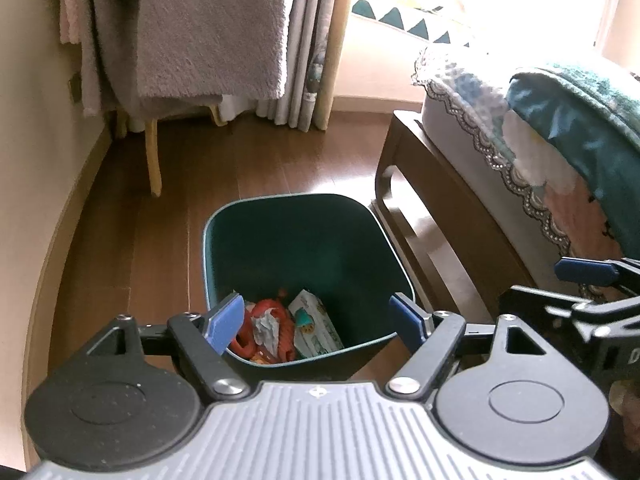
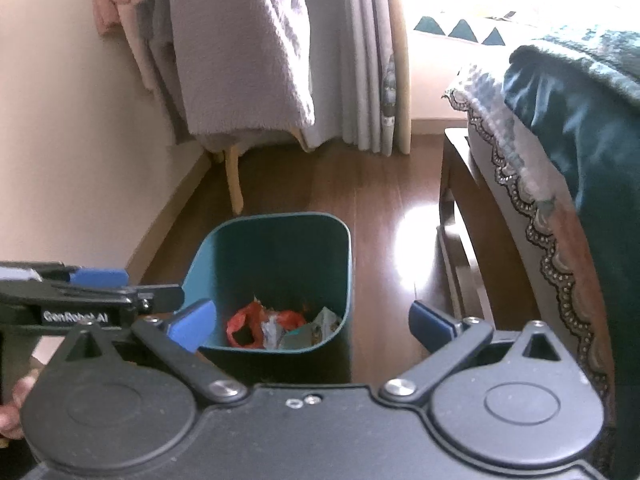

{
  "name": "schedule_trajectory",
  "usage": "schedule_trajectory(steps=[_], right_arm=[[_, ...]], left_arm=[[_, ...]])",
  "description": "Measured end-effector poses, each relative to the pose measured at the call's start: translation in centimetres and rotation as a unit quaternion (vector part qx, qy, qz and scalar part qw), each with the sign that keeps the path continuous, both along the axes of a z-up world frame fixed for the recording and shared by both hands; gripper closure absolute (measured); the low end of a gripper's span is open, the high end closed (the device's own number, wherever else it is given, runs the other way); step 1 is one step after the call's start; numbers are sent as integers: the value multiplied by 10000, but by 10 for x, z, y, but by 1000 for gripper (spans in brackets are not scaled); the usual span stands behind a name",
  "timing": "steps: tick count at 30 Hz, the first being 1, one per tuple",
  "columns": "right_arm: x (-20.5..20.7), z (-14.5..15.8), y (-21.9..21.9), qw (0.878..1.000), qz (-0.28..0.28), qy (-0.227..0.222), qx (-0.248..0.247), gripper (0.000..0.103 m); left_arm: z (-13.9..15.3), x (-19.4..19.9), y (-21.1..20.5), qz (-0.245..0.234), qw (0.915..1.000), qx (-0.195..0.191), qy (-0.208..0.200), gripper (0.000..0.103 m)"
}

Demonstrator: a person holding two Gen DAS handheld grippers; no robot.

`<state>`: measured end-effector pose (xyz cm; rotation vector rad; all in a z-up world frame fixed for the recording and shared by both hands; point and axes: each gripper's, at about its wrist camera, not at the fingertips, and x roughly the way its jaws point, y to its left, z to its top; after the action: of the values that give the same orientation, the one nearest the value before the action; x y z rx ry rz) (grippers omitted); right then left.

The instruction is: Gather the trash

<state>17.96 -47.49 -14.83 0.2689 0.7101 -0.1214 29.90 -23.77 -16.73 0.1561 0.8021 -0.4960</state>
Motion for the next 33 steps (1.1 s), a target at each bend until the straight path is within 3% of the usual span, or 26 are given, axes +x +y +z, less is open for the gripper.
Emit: schedule_trajectory(steps=[4, 13, 18, 33], right_arm=[[-2, 6, -4, 9998, -80, -49, 188, 0], [3, 13, -4, 9998, -10, -24, 190, 0], [5, 8, 2, 9997, -9, -189, -126, 0], [6, 0, -1, 9999, 139, -40, -5, 0]], left_arm=[[8, -4, 2, 59, 9999, -41, -111, 24], [12, -14, -2, 96, 9995, 276, -151, 24], [11, -11, -9, -157, 9985, 312, -427, 24], [3, -14, -9, 89, 9989, 347, -286, 24]])
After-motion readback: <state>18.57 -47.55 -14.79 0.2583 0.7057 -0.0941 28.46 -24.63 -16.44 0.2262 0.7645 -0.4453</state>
